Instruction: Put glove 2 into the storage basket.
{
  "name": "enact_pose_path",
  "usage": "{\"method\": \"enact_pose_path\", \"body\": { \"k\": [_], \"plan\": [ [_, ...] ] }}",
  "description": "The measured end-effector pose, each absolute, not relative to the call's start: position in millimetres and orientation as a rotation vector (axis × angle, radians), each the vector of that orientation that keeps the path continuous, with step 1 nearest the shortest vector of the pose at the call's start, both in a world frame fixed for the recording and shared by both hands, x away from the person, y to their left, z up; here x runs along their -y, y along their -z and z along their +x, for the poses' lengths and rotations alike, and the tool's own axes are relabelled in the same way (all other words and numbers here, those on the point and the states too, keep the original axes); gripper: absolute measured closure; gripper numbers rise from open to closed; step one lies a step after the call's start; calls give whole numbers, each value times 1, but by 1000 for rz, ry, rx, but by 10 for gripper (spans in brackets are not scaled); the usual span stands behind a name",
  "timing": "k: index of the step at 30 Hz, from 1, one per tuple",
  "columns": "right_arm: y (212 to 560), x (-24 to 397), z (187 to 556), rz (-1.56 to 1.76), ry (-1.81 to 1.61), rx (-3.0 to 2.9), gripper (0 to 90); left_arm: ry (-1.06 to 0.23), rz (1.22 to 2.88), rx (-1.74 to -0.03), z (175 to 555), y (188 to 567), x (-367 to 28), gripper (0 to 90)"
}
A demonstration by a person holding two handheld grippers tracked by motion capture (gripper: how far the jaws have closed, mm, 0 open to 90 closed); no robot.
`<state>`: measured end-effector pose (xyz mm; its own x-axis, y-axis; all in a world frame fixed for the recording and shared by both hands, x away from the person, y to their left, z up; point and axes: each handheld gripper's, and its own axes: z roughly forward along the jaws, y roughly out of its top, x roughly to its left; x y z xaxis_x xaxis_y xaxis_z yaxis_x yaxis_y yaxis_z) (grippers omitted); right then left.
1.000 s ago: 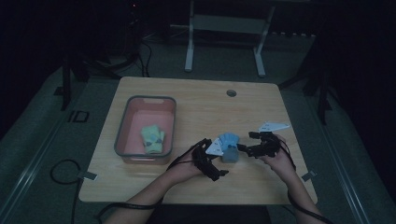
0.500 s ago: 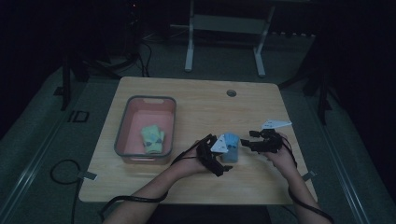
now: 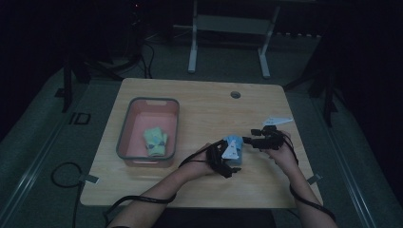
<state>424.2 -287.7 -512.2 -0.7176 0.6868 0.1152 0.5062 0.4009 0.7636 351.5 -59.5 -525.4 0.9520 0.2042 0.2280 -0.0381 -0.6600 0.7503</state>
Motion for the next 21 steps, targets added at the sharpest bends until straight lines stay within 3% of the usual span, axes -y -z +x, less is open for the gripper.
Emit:
{"method": "enact_pose_path", "body": {
  "k": [4,21],
  "plan": [
    [518,284,430,1091,-1225,-2454,370,-389,2278,-93,355,529,62,333],
    [539,266,442,1139,-1155,-2500,365,-443,2384,-53,363,555,71,451]
  ]
}}
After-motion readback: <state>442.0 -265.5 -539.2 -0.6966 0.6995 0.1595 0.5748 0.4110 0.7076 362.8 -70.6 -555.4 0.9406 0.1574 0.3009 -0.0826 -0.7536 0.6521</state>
